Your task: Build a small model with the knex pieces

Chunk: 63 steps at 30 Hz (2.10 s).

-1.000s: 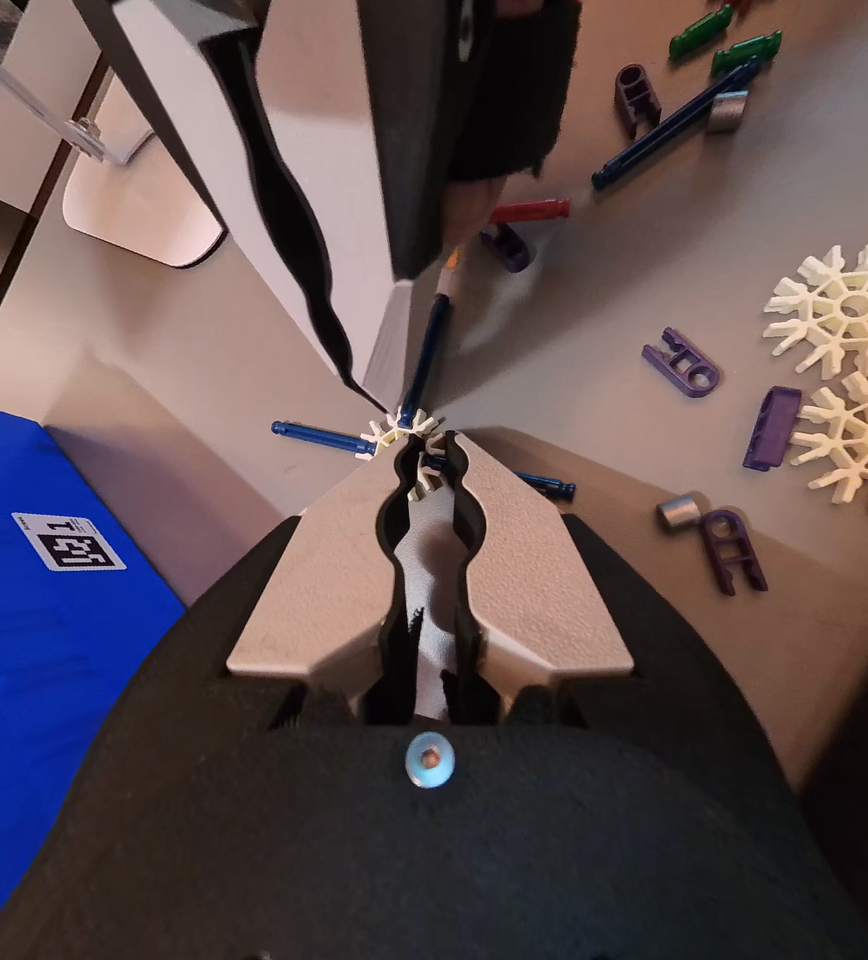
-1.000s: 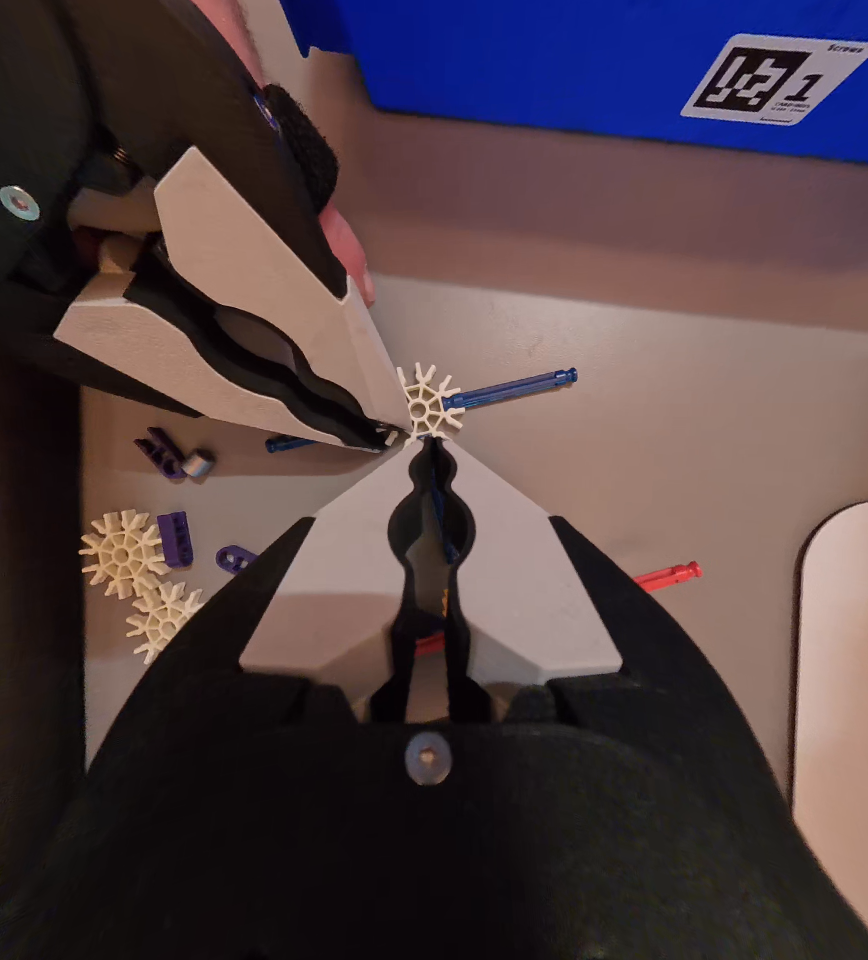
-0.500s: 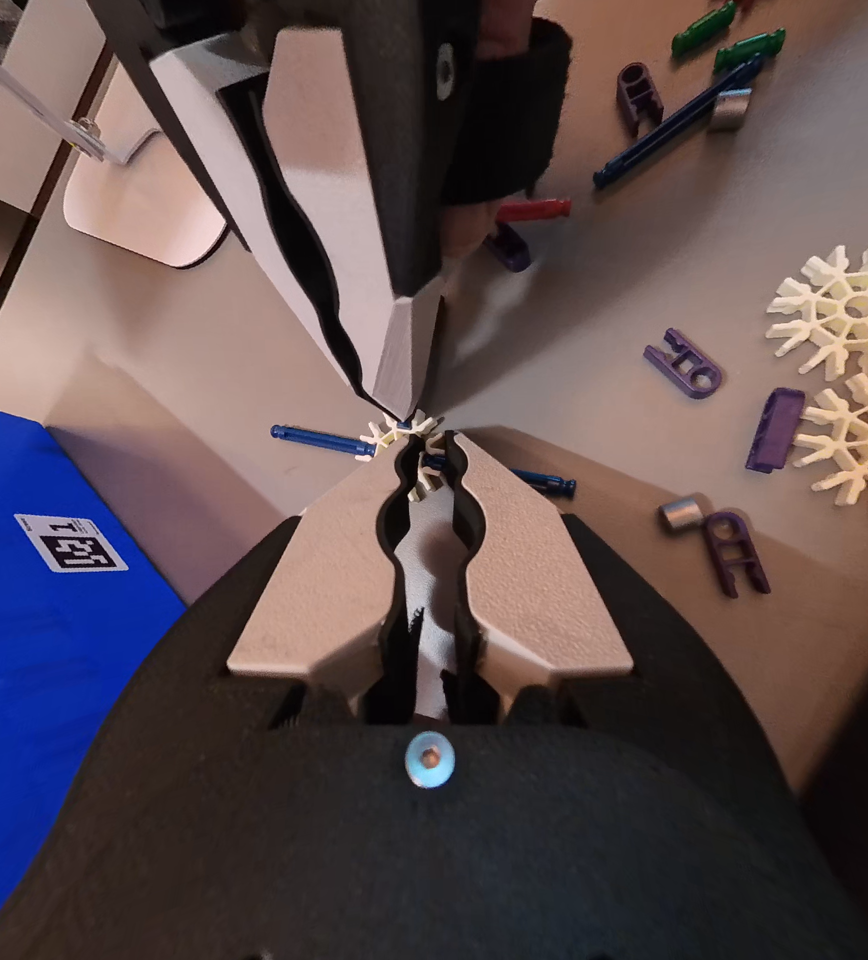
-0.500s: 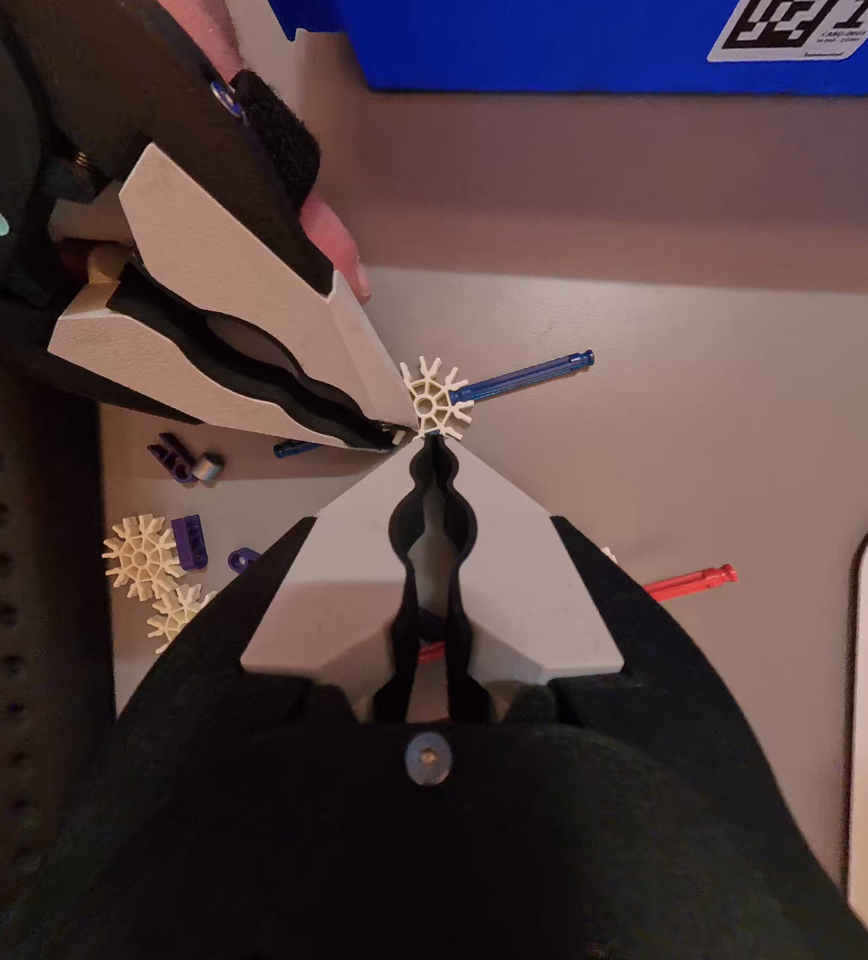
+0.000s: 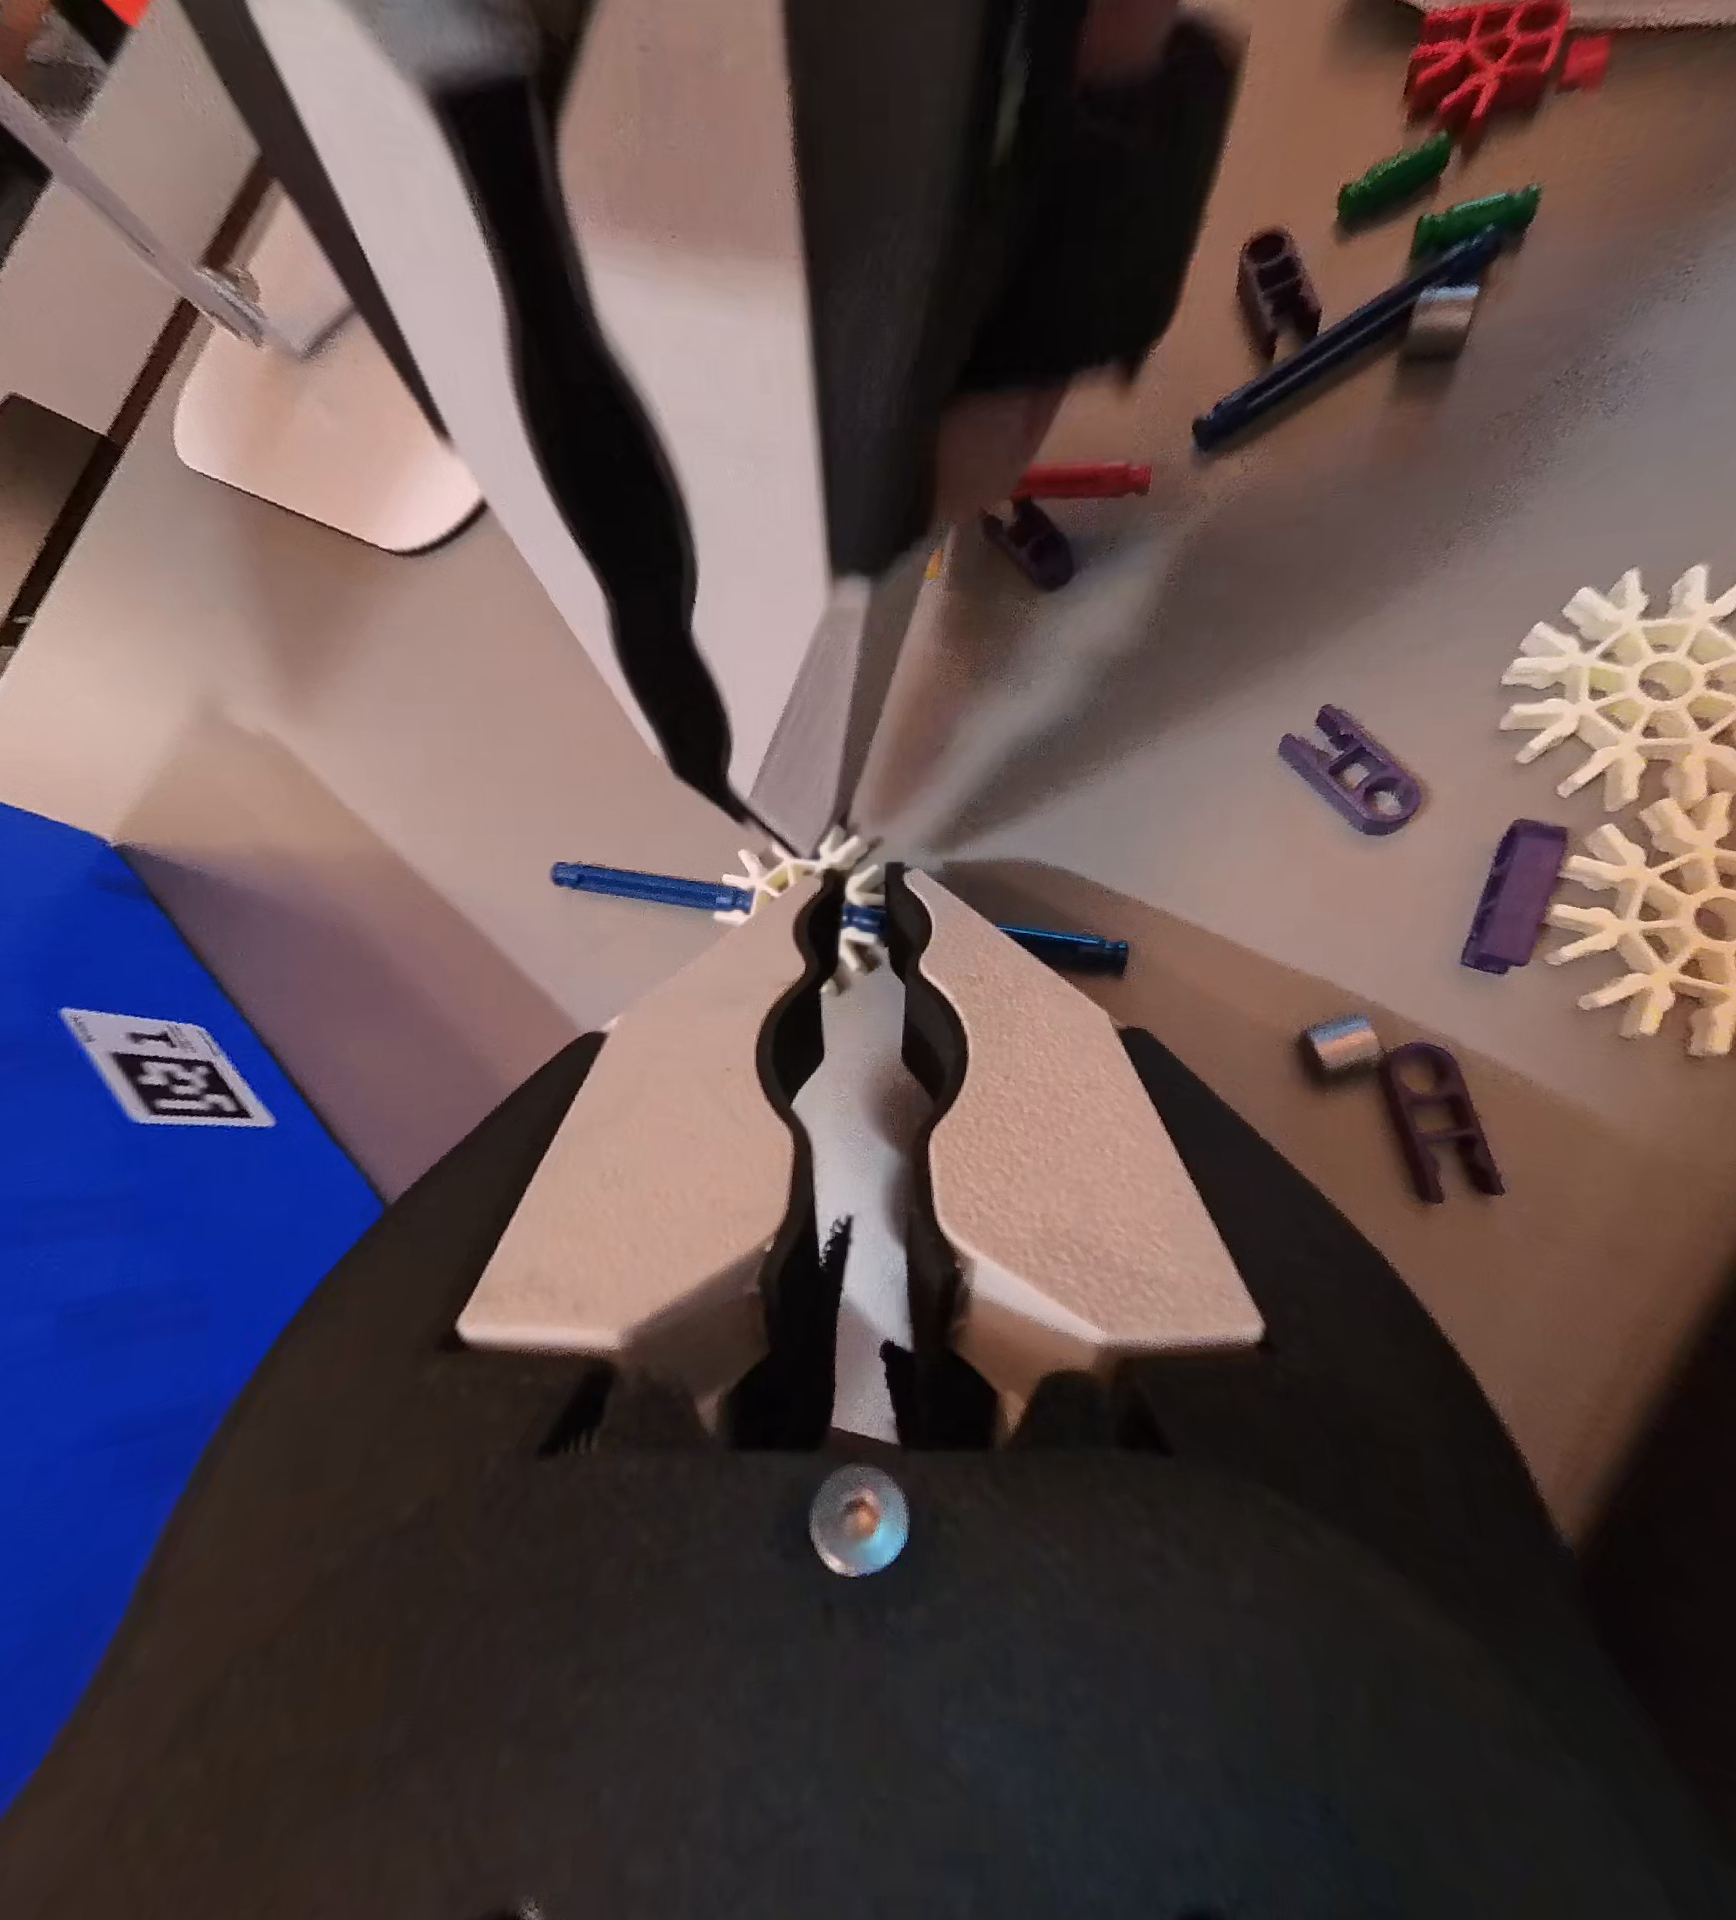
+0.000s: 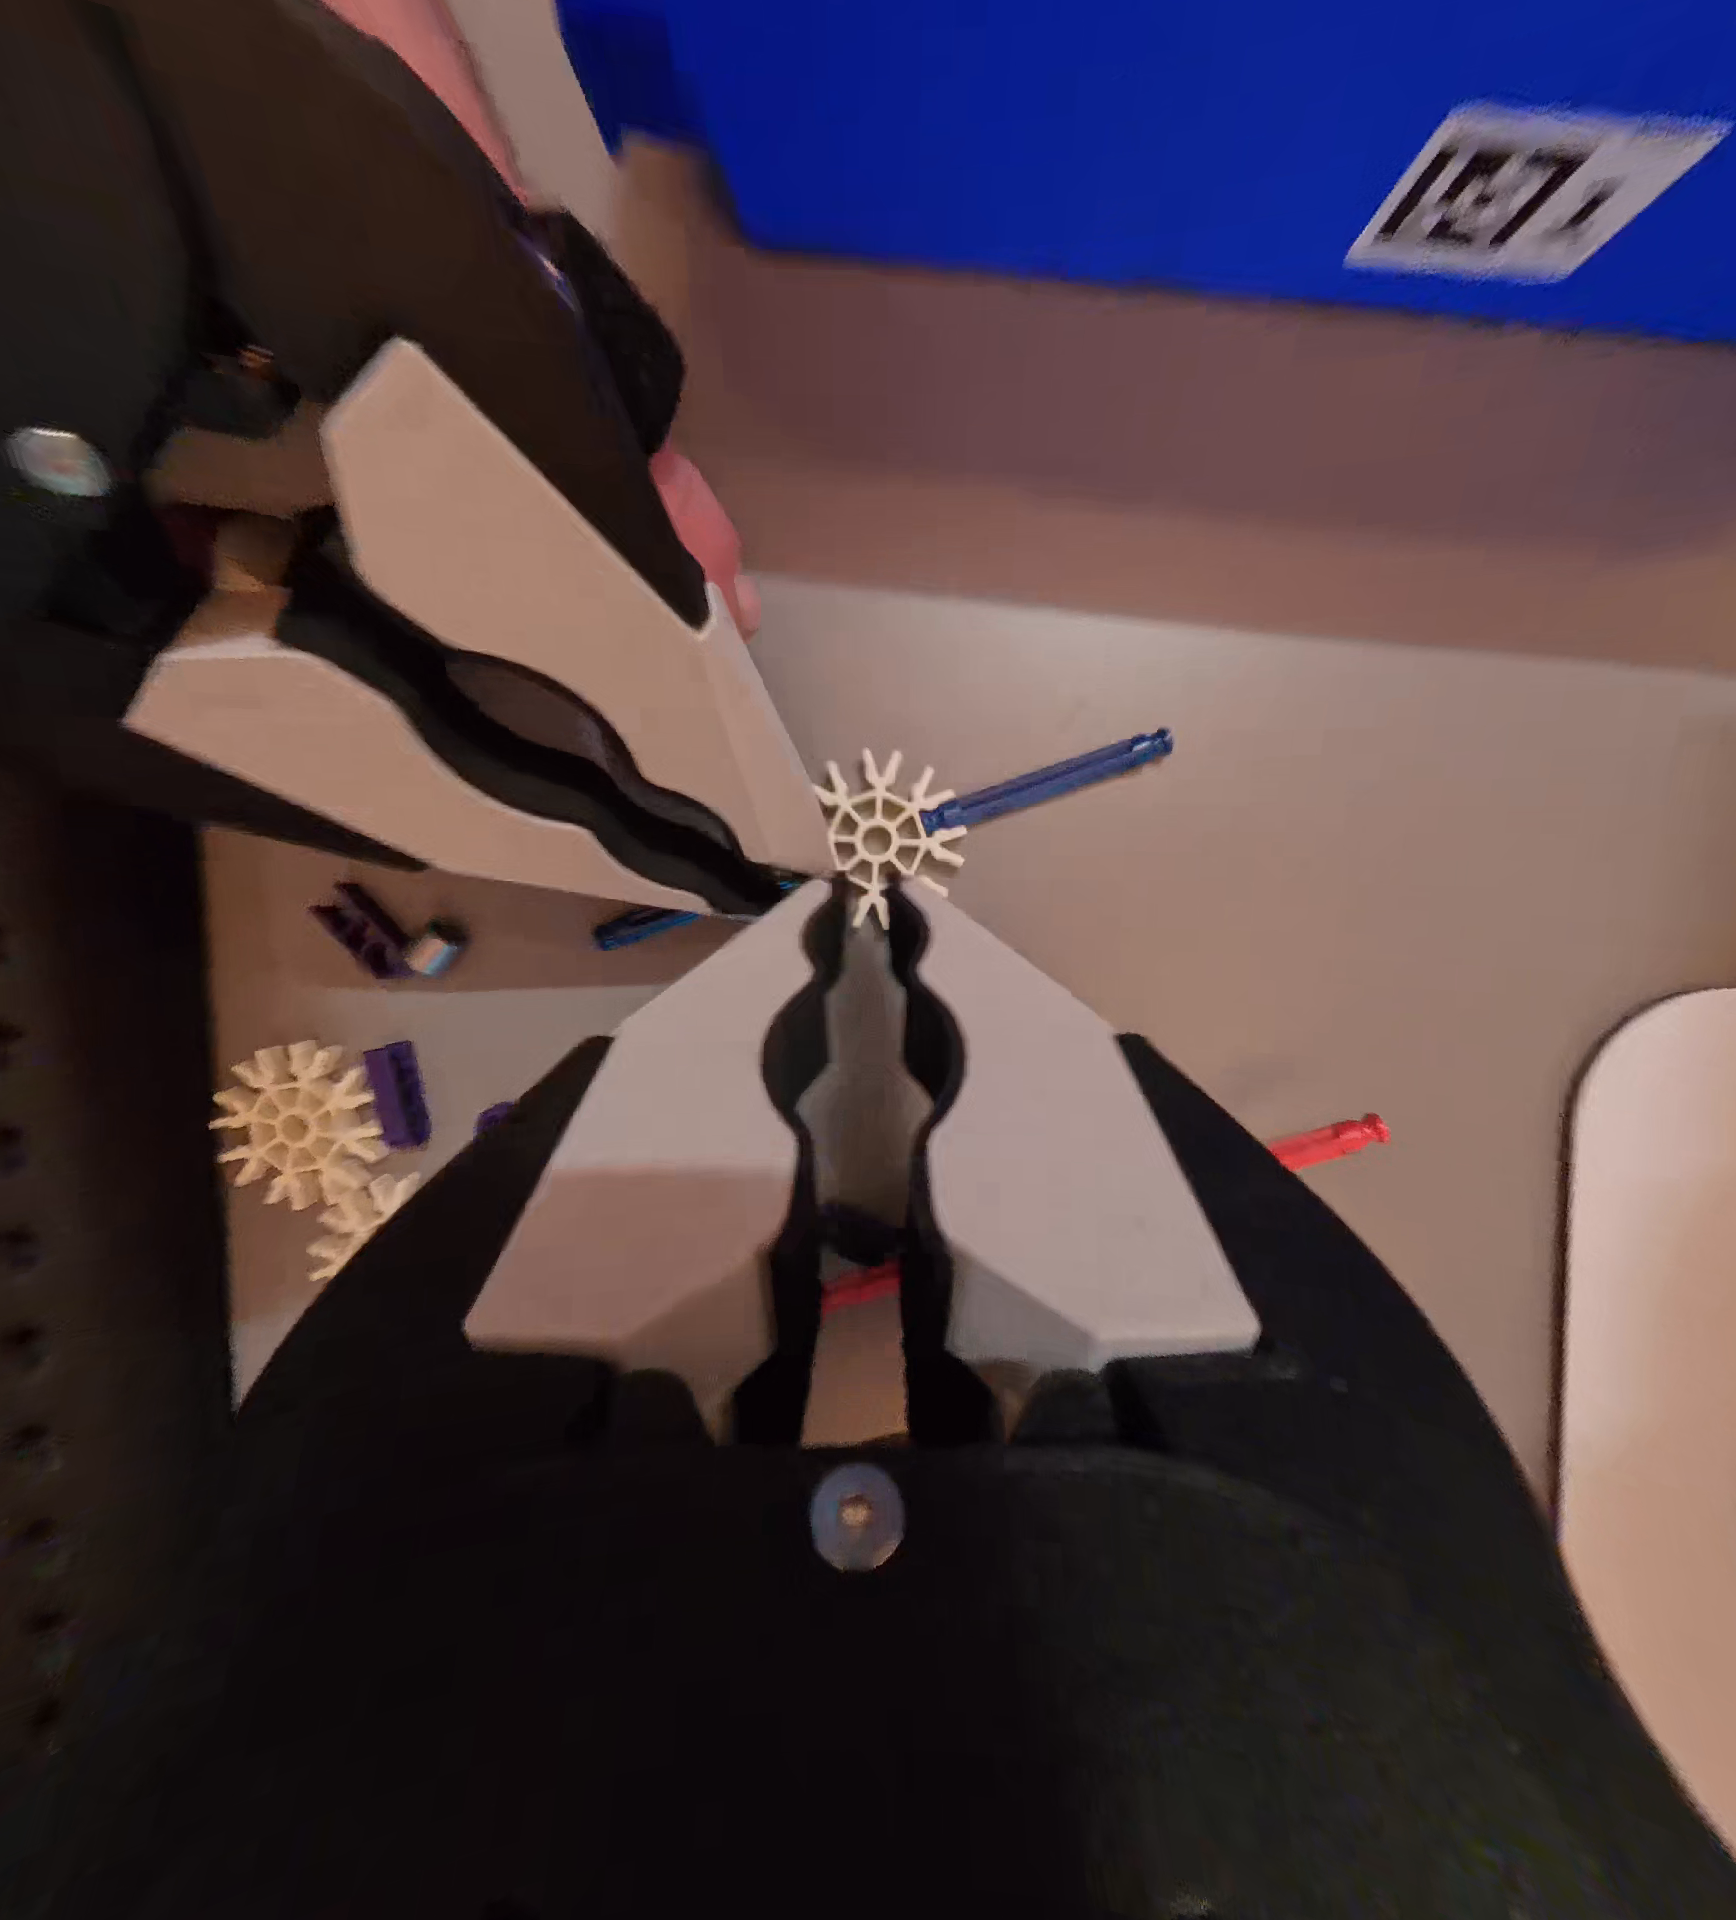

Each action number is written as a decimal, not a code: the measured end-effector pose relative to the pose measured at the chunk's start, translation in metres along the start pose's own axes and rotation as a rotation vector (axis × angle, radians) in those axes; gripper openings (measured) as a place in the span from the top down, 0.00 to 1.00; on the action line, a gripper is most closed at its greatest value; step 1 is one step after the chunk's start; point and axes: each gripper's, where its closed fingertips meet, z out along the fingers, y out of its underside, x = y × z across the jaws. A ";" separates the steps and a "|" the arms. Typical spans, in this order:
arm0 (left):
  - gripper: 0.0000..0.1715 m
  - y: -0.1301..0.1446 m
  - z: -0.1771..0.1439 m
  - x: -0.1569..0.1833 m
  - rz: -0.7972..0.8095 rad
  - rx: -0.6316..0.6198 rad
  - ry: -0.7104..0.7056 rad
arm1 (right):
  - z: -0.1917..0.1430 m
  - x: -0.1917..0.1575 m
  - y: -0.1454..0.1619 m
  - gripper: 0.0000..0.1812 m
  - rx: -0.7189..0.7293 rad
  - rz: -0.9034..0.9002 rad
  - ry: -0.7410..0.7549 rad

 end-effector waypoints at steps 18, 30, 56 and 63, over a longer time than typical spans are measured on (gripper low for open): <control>0.93 0.018 -0.003 -0.003 0.004 -0.094 -0.057 | -0.041 -0.041 0.122 0.94 -0.178 0.042 0.030; 0.90 0.012 -0.019 -0.011 -0.009 -0.017 -0.107 | -0.034 -0.038 0.121 0.99 -0.170 0.046 0.025; 0.88 0.027 -0.035 -0.021 0.049 -0.004 -0.272 | 0.039 -0.008 -0.022 0.99 -0.107 -0.242 -0.115; 0.88 0.031 -0.023 -0.019 0.058 -0.043 -0.247 | 0.042 -0.010 -0.019 0.99 -0.113 -0.250 -0.129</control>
